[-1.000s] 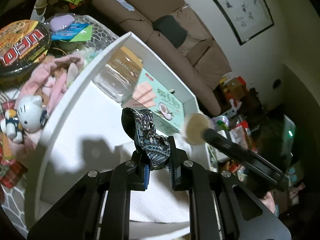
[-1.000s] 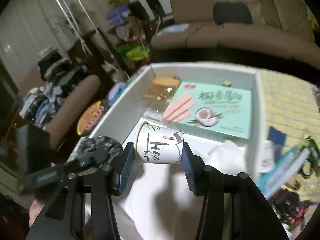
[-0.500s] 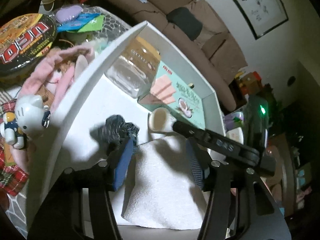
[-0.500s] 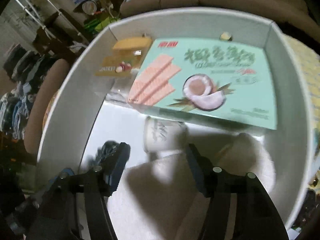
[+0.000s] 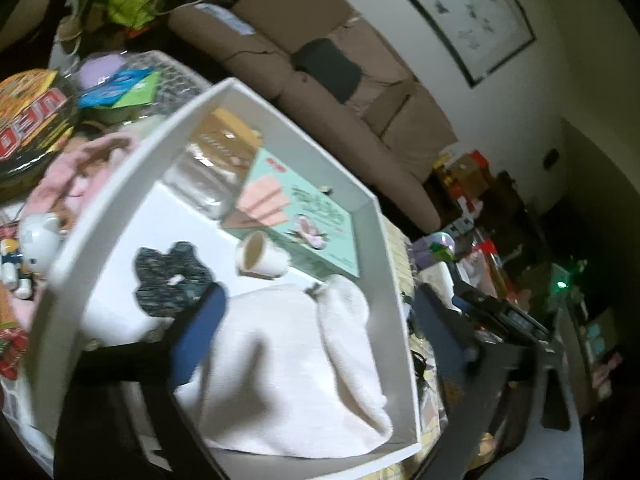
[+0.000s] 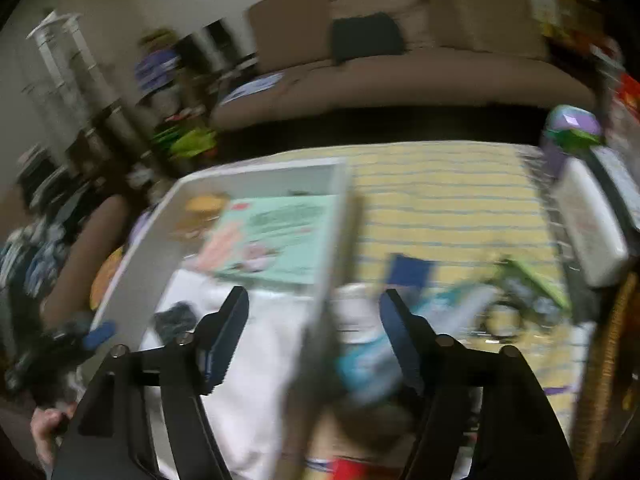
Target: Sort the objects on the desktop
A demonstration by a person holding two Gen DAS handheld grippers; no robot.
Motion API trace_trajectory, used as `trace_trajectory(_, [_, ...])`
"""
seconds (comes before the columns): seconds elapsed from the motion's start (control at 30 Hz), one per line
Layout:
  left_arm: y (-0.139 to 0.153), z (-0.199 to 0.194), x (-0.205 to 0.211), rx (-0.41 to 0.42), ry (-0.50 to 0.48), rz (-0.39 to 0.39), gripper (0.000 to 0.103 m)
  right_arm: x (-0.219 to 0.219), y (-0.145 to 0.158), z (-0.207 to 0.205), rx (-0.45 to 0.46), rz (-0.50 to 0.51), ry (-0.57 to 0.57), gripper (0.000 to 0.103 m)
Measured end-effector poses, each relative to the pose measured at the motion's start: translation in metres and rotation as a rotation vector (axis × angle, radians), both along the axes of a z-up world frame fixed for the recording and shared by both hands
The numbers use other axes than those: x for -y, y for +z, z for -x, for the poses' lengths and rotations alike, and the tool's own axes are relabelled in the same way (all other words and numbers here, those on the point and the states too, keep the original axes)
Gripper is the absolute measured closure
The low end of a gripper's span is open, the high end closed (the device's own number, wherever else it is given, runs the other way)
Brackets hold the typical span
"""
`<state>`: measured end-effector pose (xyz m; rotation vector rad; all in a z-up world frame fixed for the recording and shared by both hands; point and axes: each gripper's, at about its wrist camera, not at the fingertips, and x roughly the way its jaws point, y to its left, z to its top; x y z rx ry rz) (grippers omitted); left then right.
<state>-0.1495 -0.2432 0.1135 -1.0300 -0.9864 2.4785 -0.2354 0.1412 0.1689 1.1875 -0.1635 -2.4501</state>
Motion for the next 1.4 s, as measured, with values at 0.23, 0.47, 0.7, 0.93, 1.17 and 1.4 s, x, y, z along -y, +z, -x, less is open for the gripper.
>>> trace_trajectory(0.23, [0.001, -0.001, -0.039, -0.024, -0.089, -0.020, 0.001, -0.033, -0.046, 0.022, 0.093, 0.057, -0.076, 0.030])
trace_trajectory(0.47, [0.017, -0.004, -0.102, -0.063, -0.259, 0.099, 0.001, -0.058, -0.058, 0.008, 0.111, 0.102, -0.088, 0.033])
trace_trajectory(0.7, [0.047, 0.040, -0.217, -0.038, -0.477, 0.440, 0.006, -0.121, -0.041, -0.064, 0.009, 0.075, -0.127, 0.033])
trace_trajectory(0.93, [0.035, 0.068, -0.322, 0.025, -0.710, 0.676, 0.026, -0.162, -0.021, -0.089, -0.059, 0.071, -0.130, 0.036])
trace_trajectory(1.17, [-0.026, 0.064, -0.372, 0.205, -0.753, 0.606, 0.032, -0.197, -0.035, -0.075, 0.029, 0.243, -0.159, 0.048])
trace_trajectory(1.4, [-0.061, 0.076, -0.368, 0.374, -0.523, 0.456, 0.025, -0.219, -0.026, -0.081, 0.018, 0.331, -0.188, 0.048])
